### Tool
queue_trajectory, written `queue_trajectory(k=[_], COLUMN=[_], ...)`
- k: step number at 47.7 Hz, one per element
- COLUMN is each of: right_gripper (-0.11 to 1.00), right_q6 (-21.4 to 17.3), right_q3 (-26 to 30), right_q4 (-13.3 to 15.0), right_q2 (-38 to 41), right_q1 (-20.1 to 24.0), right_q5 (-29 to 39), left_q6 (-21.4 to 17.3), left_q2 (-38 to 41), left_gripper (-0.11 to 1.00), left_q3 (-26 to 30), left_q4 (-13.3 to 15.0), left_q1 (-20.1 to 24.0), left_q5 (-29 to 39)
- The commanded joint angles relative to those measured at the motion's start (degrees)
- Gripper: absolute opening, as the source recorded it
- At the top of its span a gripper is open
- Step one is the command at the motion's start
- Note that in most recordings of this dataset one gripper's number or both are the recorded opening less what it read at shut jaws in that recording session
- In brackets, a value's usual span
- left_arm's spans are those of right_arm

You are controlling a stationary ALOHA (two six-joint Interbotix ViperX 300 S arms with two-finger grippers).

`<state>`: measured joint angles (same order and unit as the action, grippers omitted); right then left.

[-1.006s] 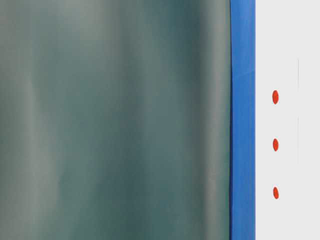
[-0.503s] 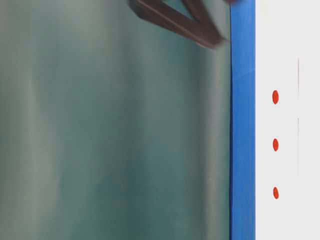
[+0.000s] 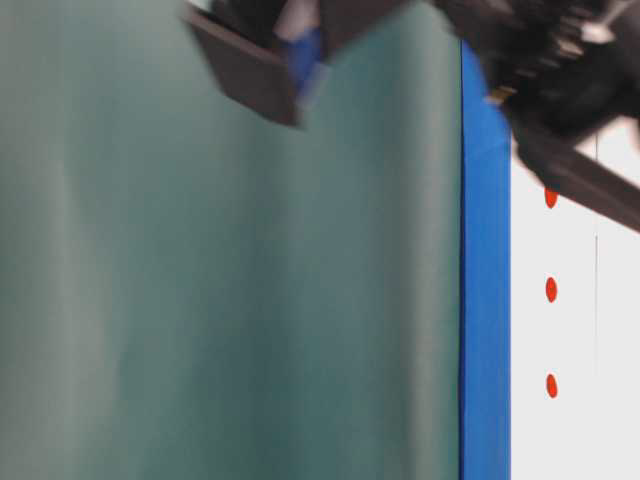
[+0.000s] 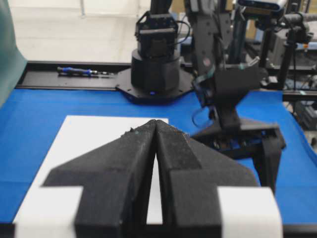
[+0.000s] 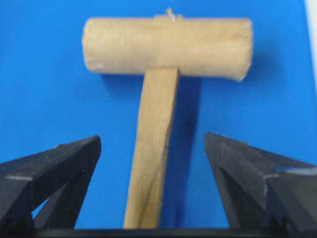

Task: Hit the mark with a hammer.
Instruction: 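Move the right gripper to the wooden mallet handle and grasp it, then lift the mallet with the right gripper and swing it over the board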

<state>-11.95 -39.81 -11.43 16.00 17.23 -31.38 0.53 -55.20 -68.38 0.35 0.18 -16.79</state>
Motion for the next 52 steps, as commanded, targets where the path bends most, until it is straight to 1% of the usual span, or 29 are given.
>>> queue_trajectory(k=[1, 10, 15, 18, 22, 27, 30, 32, 33, 41, 47, 52], right_gripper=[0.87, 0.87, 0.86, 0.82, 0.66, 0.34, 0.18, 0.10, 0.09, 0.10, 0.10, 0.10], right_q6=[0.09, 0.18, 0.53, 0.70, 0.88, 1.05, 1.14, 1.14, 1.14, 1.32, 1.76, 3.60], right_q3=[2.46, 4.13, 4.31, 4.31, 4.31, 4.31, 4.39, 4.39, 4.39, 4.75, 4.31, 4.13], right_q4=[-1.58, -4.31, -4.39, -4.39, -4.39, -4.31, -4.22, -4.22, -4.22, -4.13, -4.04, -4.04], right_q2=[1.41, 4.31, 4.48, 4.57, 4.57, 4.57, 4.57, 4.57, 4.57, 3.16, -0.18, -3.69], right_q1=[0.44, 0.88, 0.88, 0.97, 0.97, 0.88, 0.97, 0.97, 0.97, 0.97, 0.88, 0.53], right_q5=[-0.62, 1.14, 1.85, 1.93, 2.64, 4.13, 4.57, 4.66, 4.66, 4.66, 5.10, 6.68], left_q6=[0.09, 0.09, 0.09, 0.09, 0.09, 0.09, 0.09, 0.09, 0.09, 0.09, 0.09, 0.09], left_q2=[0.53, 0.62, 0.53, 0.53, 0.53, 0.53, 0.44, 0.44, 0.35, 0.00, -0.09, -0.09], left_gripper=[0.00, 0.00, 0.00, 0.00, 0.00, 0.00, 0.00, 0.00, 0.00, 0.00, 0.00, 0.00], left_q3=[0.35, -0.18, -0.26, -0.35, -0.44, -0.44, -0.44, -0.44, -0.44, -0.35, -0.35, -0.35], left_q4=[0.09, 0.09, 0.09, 0.09, 0.09, 0.09, 0.09, 0.09, 0.09, 0.09, 0.09, 0.09], left_q1=[0.00, 0.09, 0.00, 0.00, 0.00, 0.00, 0.09, 0.00, 0.00, 0.00, 0.09, 0.00], left_q5=[-0.26, -0.26, -0.26, -0.26, -0.26, -0.26, -0.26, -0.26, -0.26, -0.18, -0.26, -0.26])
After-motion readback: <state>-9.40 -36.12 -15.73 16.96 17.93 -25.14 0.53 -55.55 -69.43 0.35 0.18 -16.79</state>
